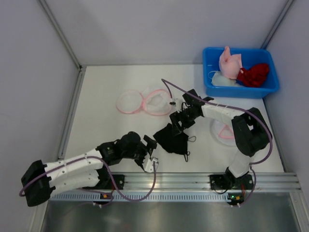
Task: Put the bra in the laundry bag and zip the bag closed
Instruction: Adjust the bra at the center of the board, then pick up the bra from the center of the board.
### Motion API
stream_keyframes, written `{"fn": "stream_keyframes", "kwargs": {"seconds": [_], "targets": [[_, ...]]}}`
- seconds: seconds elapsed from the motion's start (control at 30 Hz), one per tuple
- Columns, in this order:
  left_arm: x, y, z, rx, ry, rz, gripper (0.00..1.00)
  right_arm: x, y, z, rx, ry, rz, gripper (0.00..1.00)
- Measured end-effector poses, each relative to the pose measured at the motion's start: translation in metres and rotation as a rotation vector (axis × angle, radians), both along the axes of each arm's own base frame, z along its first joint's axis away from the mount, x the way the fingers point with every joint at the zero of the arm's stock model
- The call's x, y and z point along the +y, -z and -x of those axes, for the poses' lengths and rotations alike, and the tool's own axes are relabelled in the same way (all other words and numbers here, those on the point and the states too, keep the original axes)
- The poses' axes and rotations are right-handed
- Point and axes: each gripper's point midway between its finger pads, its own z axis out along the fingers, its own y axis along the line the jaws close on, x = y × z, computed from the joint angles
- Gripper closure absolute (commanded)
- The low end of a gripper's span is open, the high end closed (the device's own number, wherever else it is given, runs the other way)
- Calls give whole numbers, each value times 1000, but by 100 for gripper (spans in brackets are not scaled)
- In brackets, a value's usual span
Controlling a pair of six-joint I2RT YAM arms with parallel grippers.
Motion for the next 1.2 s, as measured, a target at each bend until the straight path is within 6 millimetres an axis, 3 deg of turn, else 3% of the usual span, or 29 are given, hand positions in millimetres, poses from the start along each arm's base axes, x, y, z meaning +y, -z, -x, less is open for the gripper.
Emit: {"fn": "stream_keyframes", "kwargs": {"seconds": [0.2,0.33,0.43,0.57,0.63,0.8,0.9,0.97,1.07,1.2], "targets": [[-34,33,11,-110,136,-27,10,6,21,-1,1,-22,61,24],[-49,48,3,-157,149,-45,13,15,22,-8,-26,-34,70,25],[-61,50,-7,-205,140,-29,21,22,23,-13,-39,-42,70,27],[-69,55,-17,-236,116,-28,47,29,24,-19,-48,-47,60,31],[-69,61,-21,-236,101,-42,53,30,24,-20,-51,-50,55,32],[-69,69,-32,-232,35,-75,78,33,23,-19,-53,-60,42,33],[-68,70,-33,-210,9,-90,94,34,23,-19,-52,-65,33,31],[-68,69,-34,-178,-19,-102,100,35,22,-18,-51,-67,30,27],[-72,60,-34,-105,-69,-109,100,34,19,-19,-52,-64,25,22],[-77,30,-26,-6,-115,-56,100,19,6,-29,-57,-23,8,20]]}}
